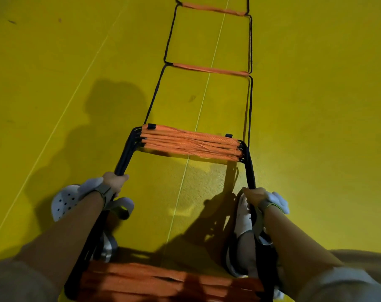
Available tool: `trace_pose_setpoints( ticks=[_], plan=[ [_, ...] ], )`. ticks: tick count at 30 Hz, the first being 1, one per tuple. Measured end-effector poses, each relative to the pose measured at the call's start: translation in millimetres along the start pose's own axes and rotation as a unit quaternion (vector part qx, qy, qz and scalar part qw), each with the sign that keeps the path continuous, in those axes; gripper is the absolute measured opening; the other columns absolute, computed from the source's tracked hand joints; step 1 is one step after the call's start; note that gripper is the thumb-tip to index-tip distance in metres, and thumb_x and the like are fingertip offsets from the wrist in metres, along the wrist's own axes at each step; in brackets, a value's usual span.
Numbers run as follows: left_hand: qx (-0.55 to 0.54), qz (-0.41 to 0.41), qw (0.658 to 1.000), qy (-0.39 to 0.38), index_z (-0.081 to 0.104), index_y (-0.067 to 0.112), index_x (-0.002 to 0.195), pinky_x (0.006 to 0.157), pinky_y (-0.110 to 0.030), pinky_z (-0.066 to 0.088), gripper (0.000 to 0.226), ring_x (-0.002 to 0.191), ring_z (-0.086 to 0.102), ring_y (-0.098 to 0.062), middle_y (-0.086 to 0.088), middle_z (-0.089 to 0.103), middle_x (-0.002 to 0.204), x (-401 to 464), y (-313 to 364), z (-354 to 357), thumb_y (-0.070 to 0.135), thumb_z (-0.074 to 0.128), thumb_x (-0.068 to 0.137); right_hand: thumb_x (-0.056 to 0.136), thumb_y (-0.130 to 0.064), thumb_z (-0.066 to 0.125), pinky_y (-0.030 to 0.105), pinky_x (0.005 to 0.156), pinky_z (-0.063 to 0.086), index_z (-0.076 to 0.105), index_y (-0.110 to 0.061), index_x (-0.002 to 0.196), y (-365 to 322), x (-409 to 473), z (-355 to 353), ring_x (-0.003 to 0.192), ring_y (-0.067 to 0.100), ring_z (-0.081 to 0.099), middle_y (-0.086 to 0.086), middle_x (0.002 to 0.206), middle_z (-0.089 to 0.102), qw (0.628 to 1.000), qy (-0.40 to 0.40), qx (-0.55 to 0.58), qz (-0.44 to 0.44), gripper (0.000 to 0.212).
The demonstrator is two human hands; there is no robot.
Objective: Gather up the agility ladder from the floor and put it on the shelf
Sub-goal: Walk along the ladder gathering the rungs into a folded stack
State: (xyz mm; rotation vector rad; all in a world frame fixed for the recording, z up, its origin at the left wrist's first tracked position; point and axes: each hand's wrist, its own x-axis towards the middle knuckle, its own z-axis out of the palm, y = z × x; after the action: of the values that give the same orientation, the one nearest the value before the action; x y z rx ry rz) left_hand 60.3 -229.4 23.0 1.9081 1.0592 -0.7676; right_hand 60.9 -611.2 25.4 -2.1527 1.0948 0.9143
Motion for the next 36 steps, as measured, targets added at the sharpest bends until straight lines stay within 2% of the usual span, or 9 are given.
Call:
trace_pose_setpoints(
  ticks=[2,7,10,18,22,25,27,30,36],
  plan=[
    [-0.022,0.013,1.000,0.007,0.045,0.007,0.066,0.060,-0.035,0.034,0.038,0.050,0.033,-0.024,-0.013,0.039,0.059,-10,8,-10,0.027,0.057,0.096,0.093,-0.042,0.052,0.038,0.070,0.054,0.065,0.005,0.104,-6,-8,-9,0.075,0.034,0.064,0.020,0.079,0.066,1.000,0.020,0.004,-0.016,0.050],
    [-0.072,0.082,0.992,0.064,0.040,0.011,0.057,0.048,-0.028,0.031,0.046,0.044,0.032,-0.021,-0.009,0.037,0.051,-49,53,-42,0.032,0.057,0.095,0.085,-0.053,0.055,0.049,0.090,0.053,0.062,-0.003,0.096,-32,-36,-52,0.095,0.039,0.066,0.023,0.099,0.070,0.994,0.078,0.026,-0.070,0.052],
    [-0.099,0.126,0.983,0.090,0.041,0.011,0.060,0.047,-0.027,0.031,0.045,0.044,0.033,-0.022,-0.009,0.037,0.052,-78,81,-61,0.035,0.056,0.095,0.086,-0.045,0.063,0.055,0.088,0.054,0.060,0.003,0.085,-49,-54,-77,0.086,0.040,0.067,0.019,0.076,0.067,0.979,0.096,0.132,-0.120,0.048],
    [-0.199,0.251,0.938,0.136,0.042,0.012,0.062,0.053,-0.028,0.034,0.042,0.050,0.038,-0.024,-0.009,0.042,0.057,-158,138,-105,0.035,0.057,0.094,0.086,-0.032,0.067,0.043,0.068,0.050,0.058,0.003,0.114,-94,-115,-172,0.060,0.031,0.055,0.010,0.061,0.053,0.924,0.157,0.253,-0.241,0.046],
    [-0.256,0.283,0.914,0.136,0.043,0.014,0.064,0.062,-0.032,0.038,0.039,0.054,0.041,-0.021,-0.007,0.044,0.061,-179,150,-116,0.034,0.055,0.095,0.086,-0.027,0.066,0.038,0.063,0.042,0.057,-0.011,0.085,-112,-146,-197,0.059,0.028,0.049,0.005,0.057,0.048,0.881,0.200,0.318,-0.288,0.018],
    [-0.297,0.285,0.902,0.129,0.051,0.011,0.077,0.062,-0.032,0.039,0.031,0.058,0.043,-0.018,-0.005,0.046,0.065,-183,146,-116,0.035,0.053,0.096,0.086,-0.022,0.063,0.028,0.048,0.030,0.043,-0.024,0.061,-116,-162,-199,0.045,0.022,0.037,0.003,0.050,0.042,0.850,0.231,0.361,-0.307,0.032],
    [-0.303,0.271,0.904,0.129,0.055,0.006,0.098,0.070,-0.036,0.039,0.033,0.066,0.048,-0.021,-0.006,0.052,0.075,-184,143,-115,0.039,0.051,0.097,0.086,-0.019,0.062,0.027,0.045,0.025,0.041,-0.027,0.060,-119,-172,-197,0.043,0.019,0.033,0.001,0.049,0.038,0.828,0.233,0.403,-0.314,0.034],
    [-0.291,0.249,0.915,0.128,0.051,-0.004,0.131,0.079,-0.039,0.037,0.060,0.106,0.057,-0.036,-0.017,0.060,0.114,-189,145,-121,0.045,0.047,0.097,0.086,-0.015,0.062,0.028,0.046,0.023,0.041,-0.028,0.061,-124,-188,-193,0.045,0.018,0.030,0.001,0.051,0.036,0.798,0.230,0.451,-0.327,0.035],
    [-0.391,0.284,0.869,0.110,0.042,0.009,0.147,0.114,-0.048,0.031,0.064,0.142,0.036,-0.035,-0.010,0.037,0.156,-195,155,-131,0.048,0.047,0.096,0.088,-0.015,0.062,0.029,0.049,0.026,0.056,-0.012,0.077,-123,-198,-189,0.051,0.015,0.034,0.004,0.060,0.043,0.753,0.229,0.503,-0.357,0.012]
  ],
)
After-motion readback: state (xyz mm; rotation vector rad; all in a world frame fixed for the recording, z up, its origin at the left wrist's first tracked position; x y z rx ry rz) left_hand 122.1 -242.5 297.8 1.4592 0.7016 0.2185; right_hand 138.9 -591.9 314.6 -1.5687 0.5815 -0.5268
